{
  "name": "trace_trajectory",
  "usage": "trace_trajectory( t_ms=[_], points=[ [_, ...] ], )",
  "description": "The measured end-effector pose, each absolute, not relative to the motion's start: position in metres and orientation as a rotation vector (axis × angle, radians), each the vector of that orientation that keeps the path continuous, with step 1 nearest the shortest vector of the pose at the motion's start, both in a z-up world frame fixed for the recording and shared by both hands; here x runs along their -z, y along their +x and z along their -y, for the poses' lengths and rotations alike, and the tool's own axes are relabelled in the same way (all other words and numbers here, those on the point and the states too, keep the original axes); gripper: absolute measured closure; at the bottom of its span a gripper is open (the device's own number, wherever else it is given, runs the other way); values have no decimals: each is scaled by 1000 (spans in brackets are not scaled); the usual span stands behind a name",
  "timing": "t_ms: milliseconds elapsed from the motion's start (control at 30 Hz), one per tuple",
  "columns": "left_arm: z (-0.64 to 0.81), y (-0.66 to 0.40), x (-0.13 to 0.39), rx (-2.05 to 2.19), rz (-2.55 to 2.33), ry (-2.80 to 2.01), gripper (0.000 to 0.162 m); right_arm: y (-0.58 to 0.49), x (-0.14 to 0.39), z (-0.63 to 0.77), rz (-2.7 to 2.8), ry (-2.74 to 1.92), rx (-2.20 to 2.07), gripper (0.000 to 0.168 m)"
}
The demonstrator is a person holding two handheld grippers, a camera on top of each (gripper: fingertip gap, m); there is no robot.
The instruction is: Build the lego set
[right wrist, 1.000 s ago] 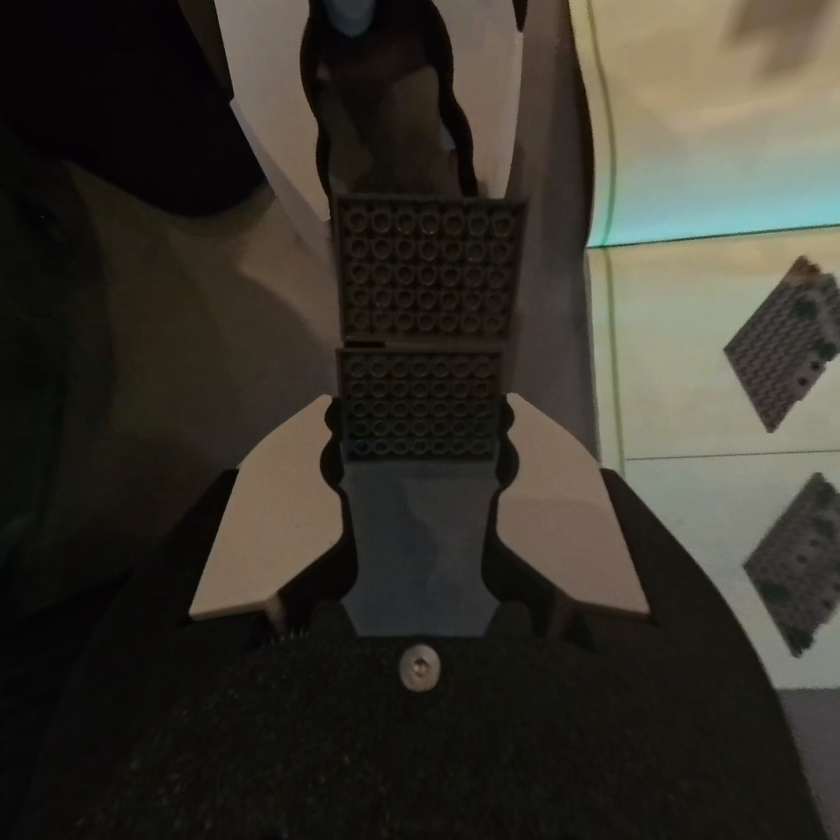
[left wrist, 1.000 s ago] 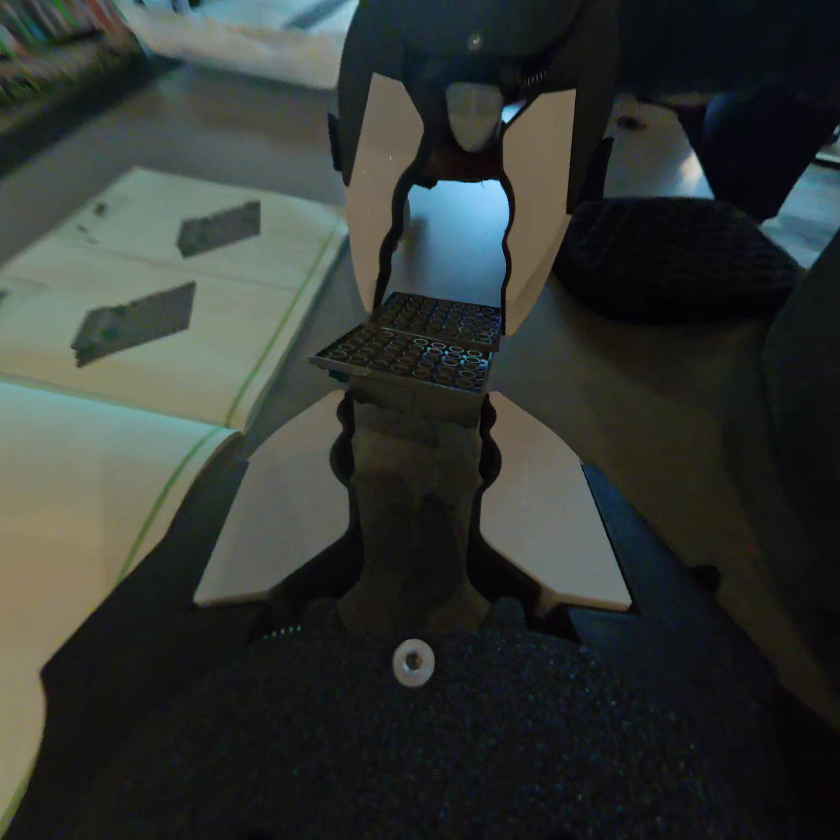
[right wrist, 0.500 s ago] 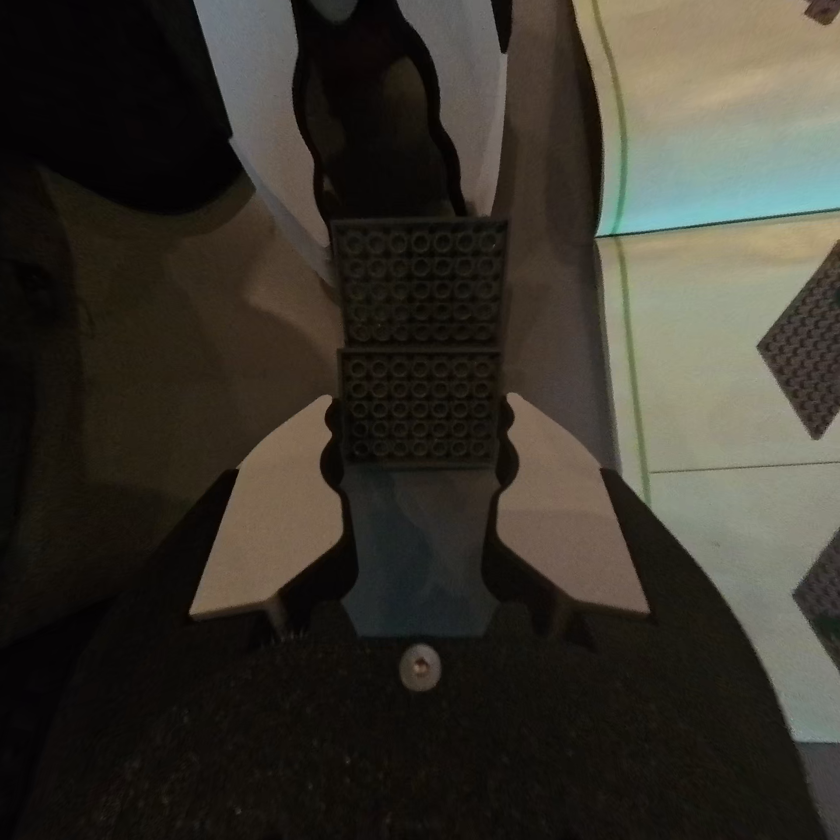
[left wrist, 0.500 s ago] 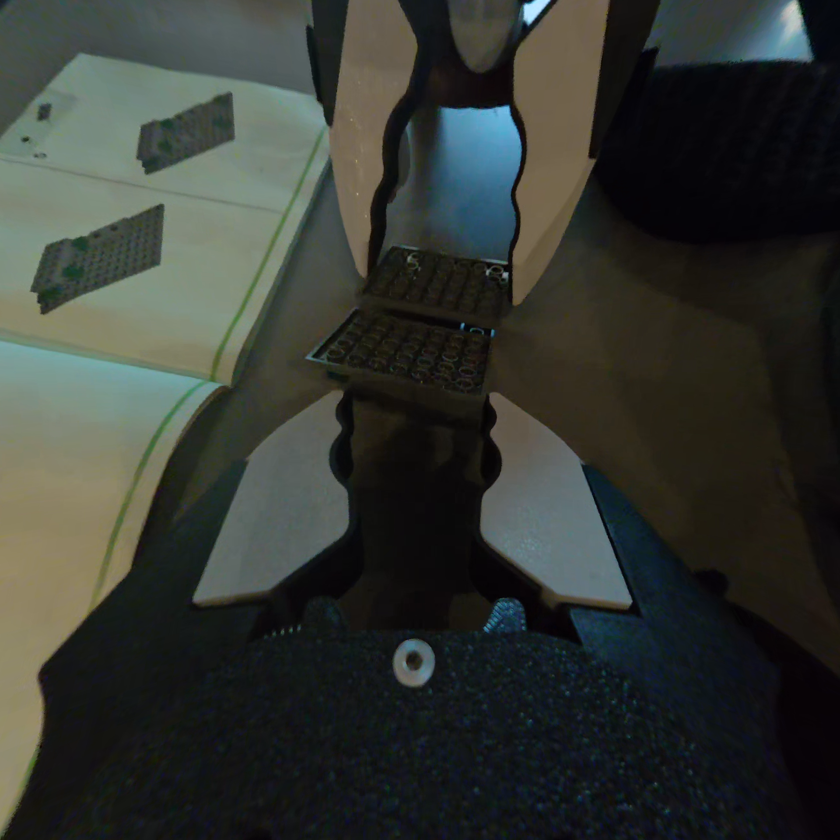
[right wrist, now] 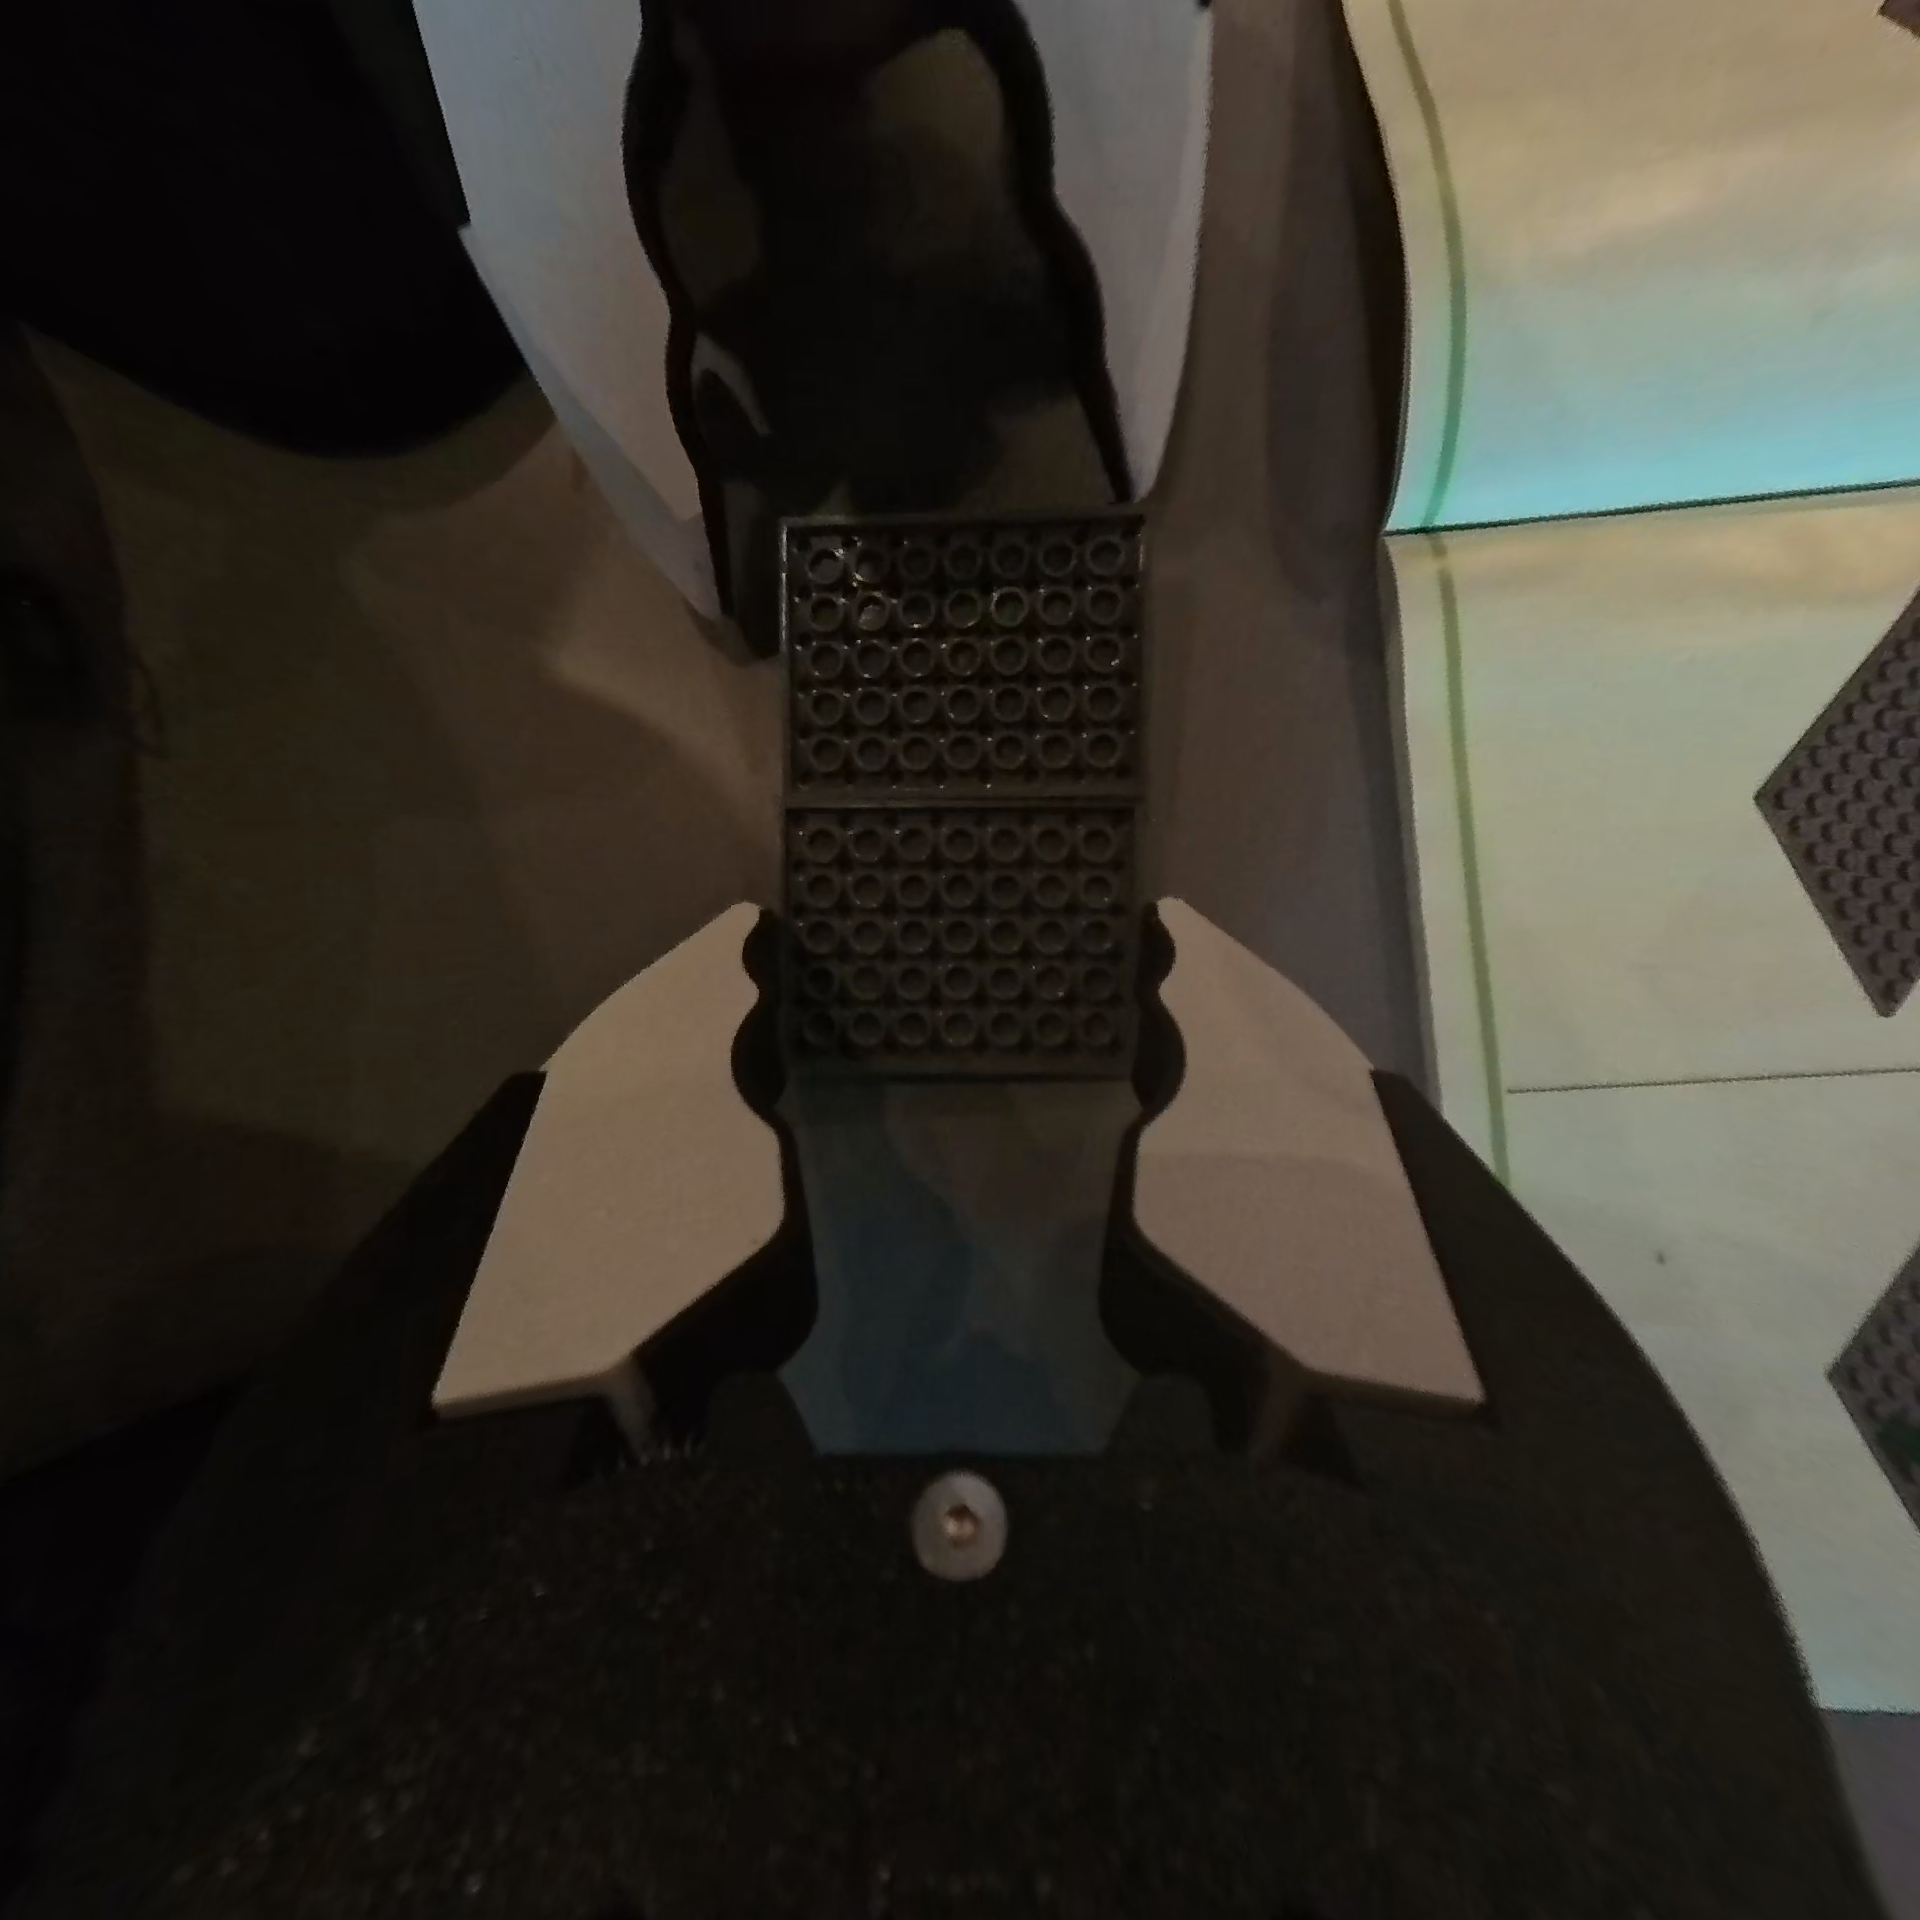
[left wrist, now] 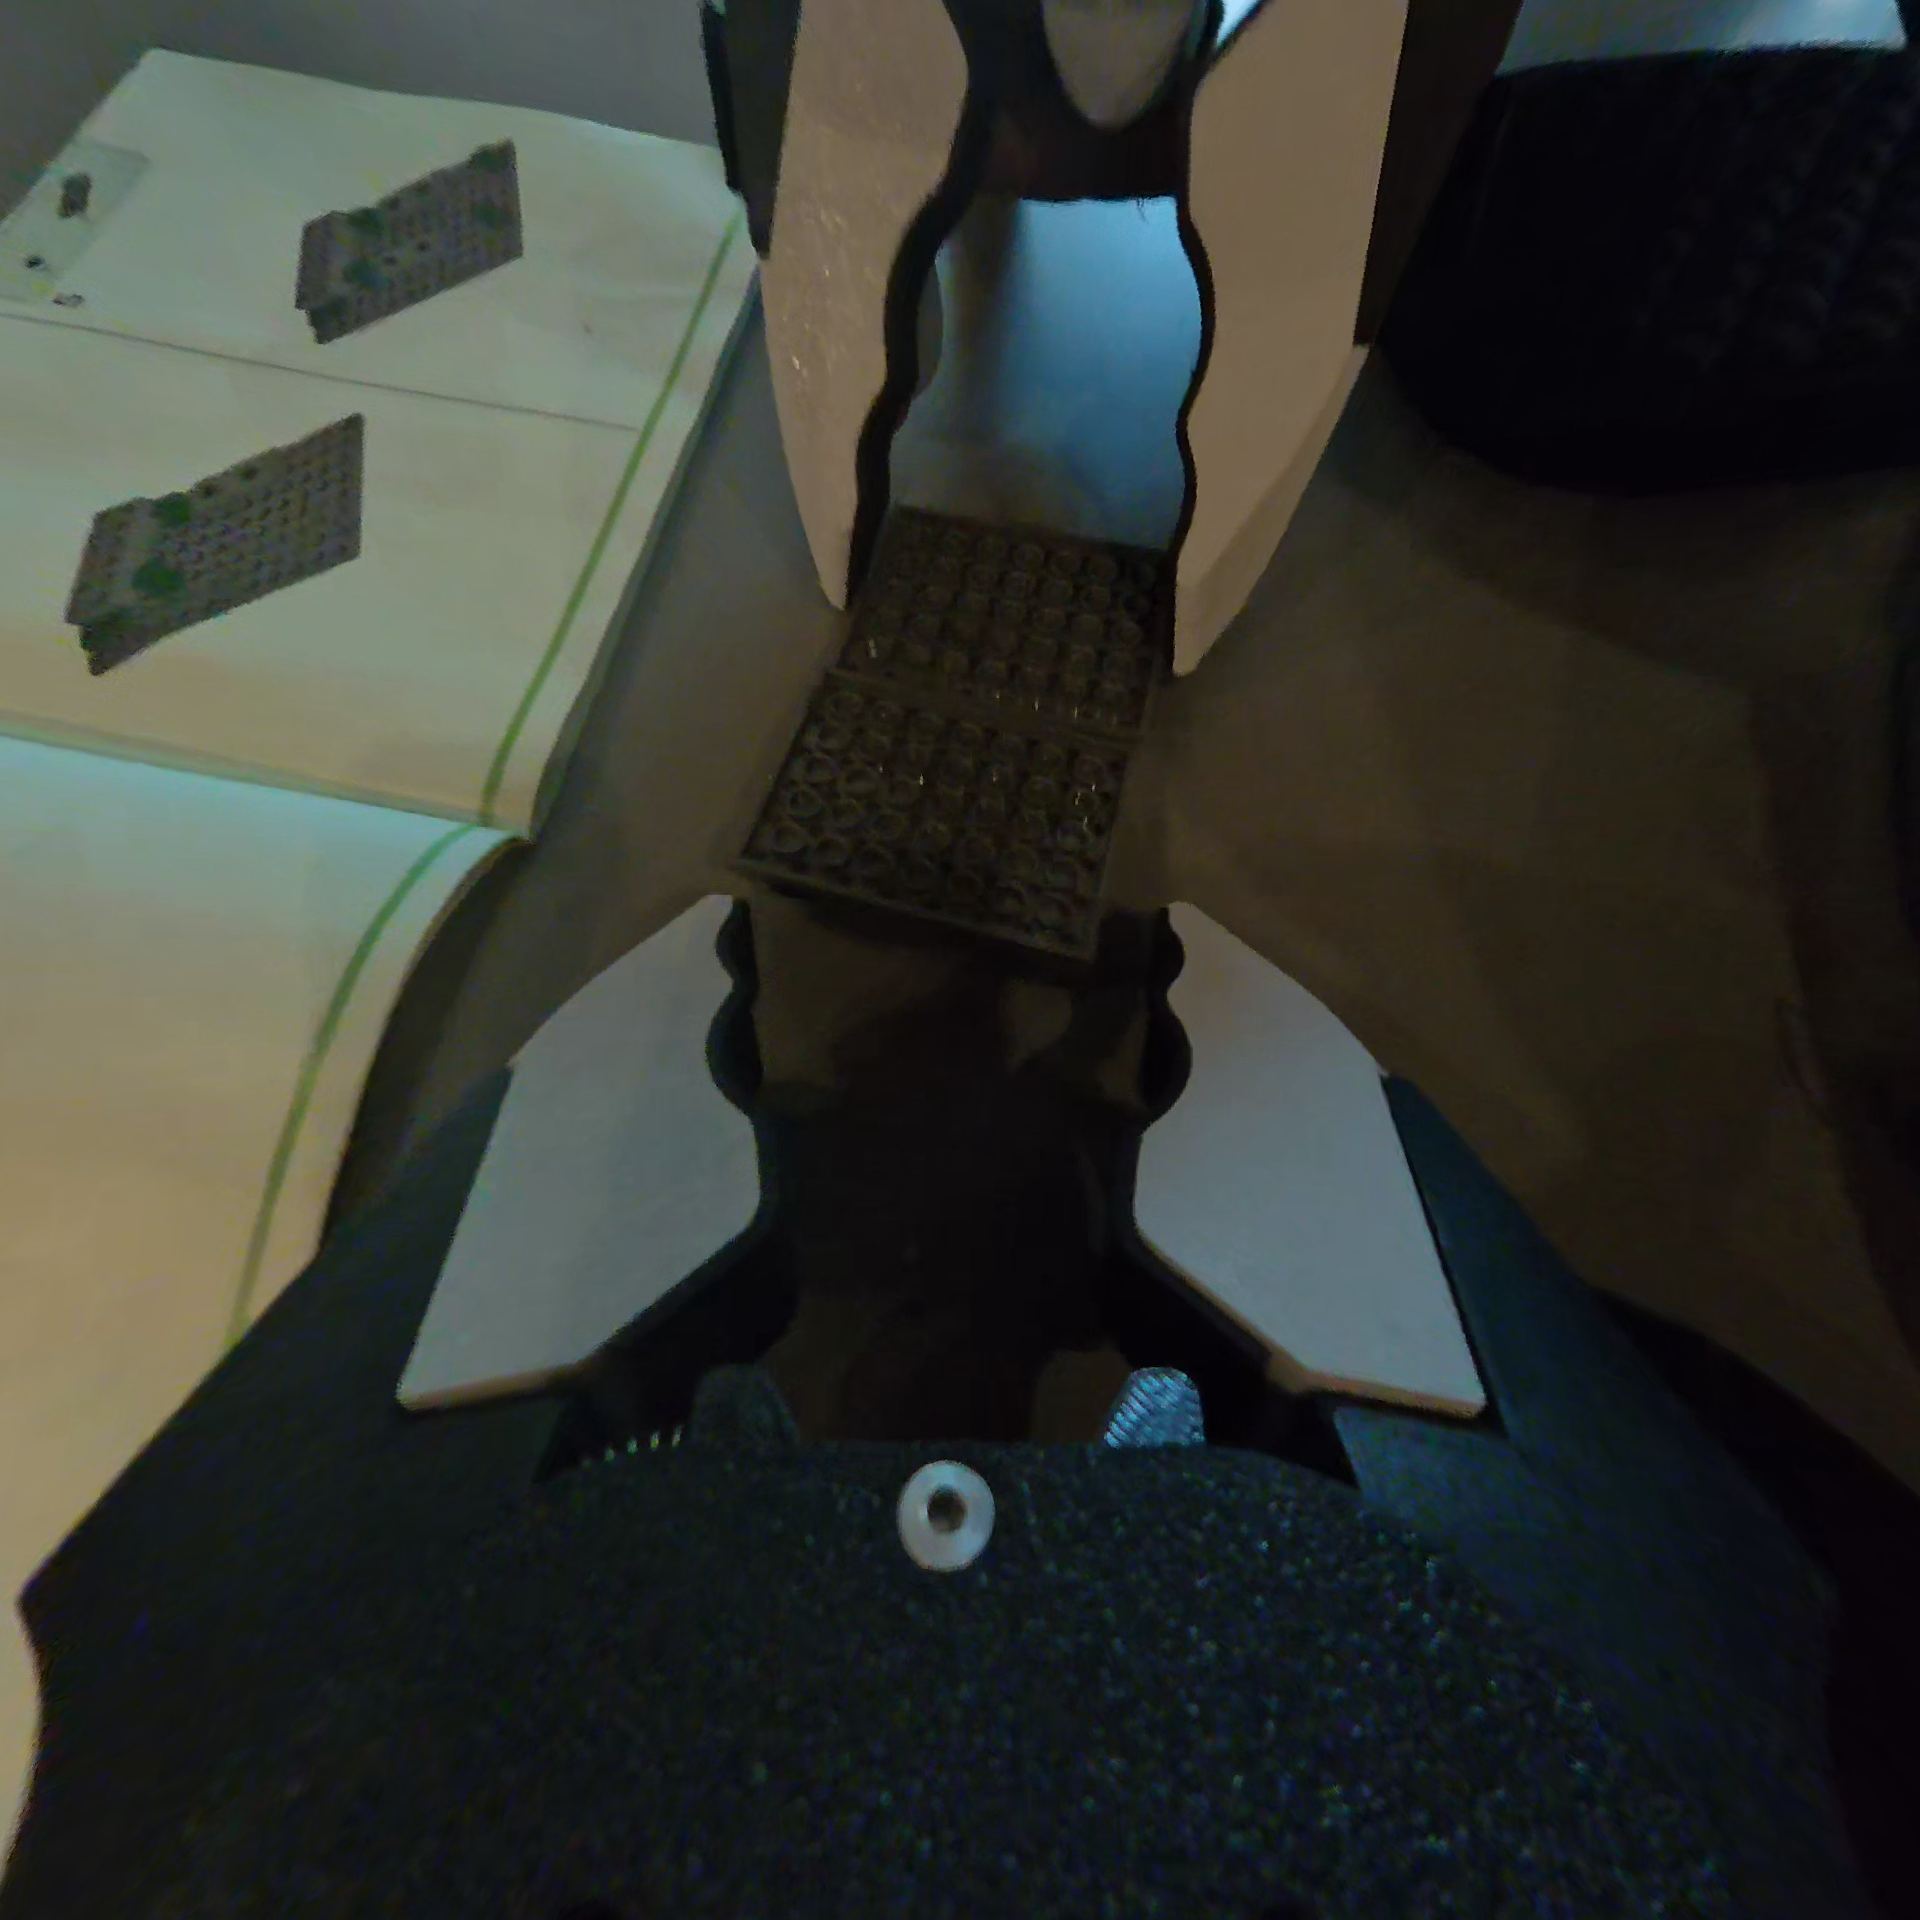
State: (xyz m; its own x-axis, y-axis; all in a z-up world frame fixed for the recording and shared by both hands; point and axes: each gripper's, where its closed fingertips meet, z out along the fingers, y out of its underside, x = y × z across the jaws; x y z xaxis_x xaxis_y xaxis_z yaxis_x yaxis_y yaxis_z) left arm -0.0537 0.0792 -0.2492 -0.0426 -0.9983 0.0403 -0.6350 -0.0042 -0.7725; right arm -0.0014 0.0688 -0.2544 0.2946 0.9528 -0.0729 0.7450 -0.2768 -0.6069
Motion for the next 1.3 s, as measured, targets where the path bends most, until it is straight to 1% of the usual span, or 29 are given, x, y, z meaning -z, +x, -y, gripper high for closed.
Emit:
trace_trajectory(
  t_ms=[167,267,467,700,833,933,1167,1300],
  points=[
    [-79,-48,251,866,-1787,-1664,82,-1,255,-69,1527,-2108,-568,102],
    [-79,-45,251,875,-1802,-1652,82,-1,255,-69,1526,-2108,-563,102],
    [-82,-45,252,840,-1817,-1638,86,-1,255,-69,1518,-2101,-558,102],
    [-83,-44,251,806,-1877,-1599,81,-3,255,-68,1520,-2094,-560,102],
    [-81,-42,254,773,-1958,-1563,83,-5,255,-68,1524,-2090,-561,102],
    [-80,-41,255,746,-2002,-1541,89,-6,255,-67,1528,-2086,-557,102],
    [-78,-41,255,772,-1984,-1554,90,-6,255,-66,1514,-2077,-576,101],
    [-78,-41,255,780,-1972,-1559,90,-8,256,-66,1502,-2073,-602,98]
  ],
)
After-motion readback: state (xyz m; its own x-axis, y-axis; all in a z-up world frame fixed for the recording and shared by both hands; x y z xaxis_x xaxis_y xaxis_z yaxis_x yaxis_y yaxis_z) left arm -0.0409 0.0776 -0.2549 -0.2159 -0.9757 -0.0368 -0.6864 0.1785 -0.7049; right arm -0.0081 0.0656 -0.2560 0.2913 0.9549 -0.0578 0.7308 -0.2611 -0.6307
